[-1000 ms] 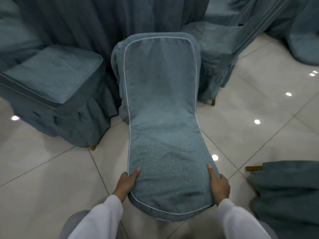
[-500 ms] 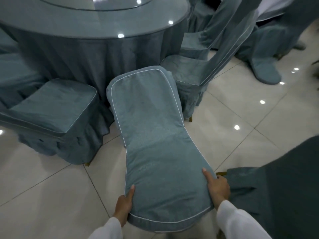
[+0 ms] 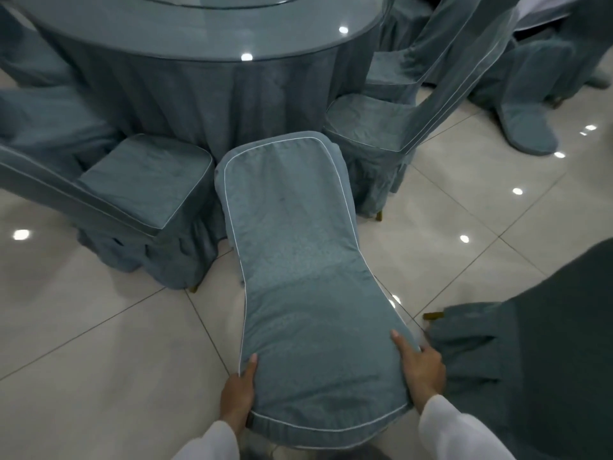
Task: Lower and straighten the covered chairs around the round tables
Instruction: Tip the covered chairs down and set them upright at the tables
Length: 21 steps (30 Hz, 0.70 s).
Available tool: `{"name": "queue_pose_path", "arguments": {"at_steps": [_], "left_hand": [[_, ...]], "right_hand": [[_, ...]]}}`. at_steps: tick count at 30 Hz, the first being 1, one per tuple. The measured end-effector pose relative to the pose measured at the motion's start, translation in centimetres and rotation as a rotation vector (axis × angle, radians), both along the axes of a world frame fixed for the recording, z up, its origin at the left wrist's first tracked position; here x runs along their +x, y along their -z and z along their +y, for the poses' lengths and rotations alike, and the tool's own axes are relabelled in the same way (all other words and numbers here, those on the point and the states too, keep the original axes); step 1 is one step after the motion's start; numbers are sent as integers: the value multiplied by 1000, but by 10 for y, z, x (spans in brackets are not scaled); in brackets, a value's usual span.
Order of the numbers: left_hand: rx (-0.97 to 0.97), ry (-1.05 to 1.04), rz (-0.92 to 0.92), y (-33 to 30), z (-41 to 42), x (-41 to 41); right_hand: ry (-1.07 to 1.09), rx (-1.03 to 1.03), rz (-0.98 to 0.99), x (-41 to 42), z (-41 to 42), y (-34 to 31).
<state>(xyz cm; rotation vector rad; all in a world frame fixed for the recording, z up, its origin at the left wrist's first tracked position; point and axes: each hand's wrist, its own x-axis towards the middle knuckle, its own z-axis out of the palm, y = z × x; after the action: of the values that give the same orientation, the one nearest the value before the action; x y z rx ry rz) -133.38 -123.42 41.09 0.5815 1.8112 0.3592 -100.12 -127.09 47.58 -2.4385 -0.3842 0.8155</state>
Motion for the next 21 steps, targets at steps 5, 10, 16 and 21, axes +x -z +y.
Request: {"name": "queue_pose_path", "arguments": {"at_steps": [5,10,16,21], "left_hand": [[-15,-42,-103,-38,-7,-16],[-32,-97,-158,-76,5,-18],[-56,-120,-218,-136,33,-3],[-50,-105,-140,-170,40,18]], "right_hand": [[-32,-69,44,-7,-9,-19],[-62,-104,141,-3,-5,-57],[-22,-76,270,23,13,-101],[-41,-75,406,50,32,-132]]}}
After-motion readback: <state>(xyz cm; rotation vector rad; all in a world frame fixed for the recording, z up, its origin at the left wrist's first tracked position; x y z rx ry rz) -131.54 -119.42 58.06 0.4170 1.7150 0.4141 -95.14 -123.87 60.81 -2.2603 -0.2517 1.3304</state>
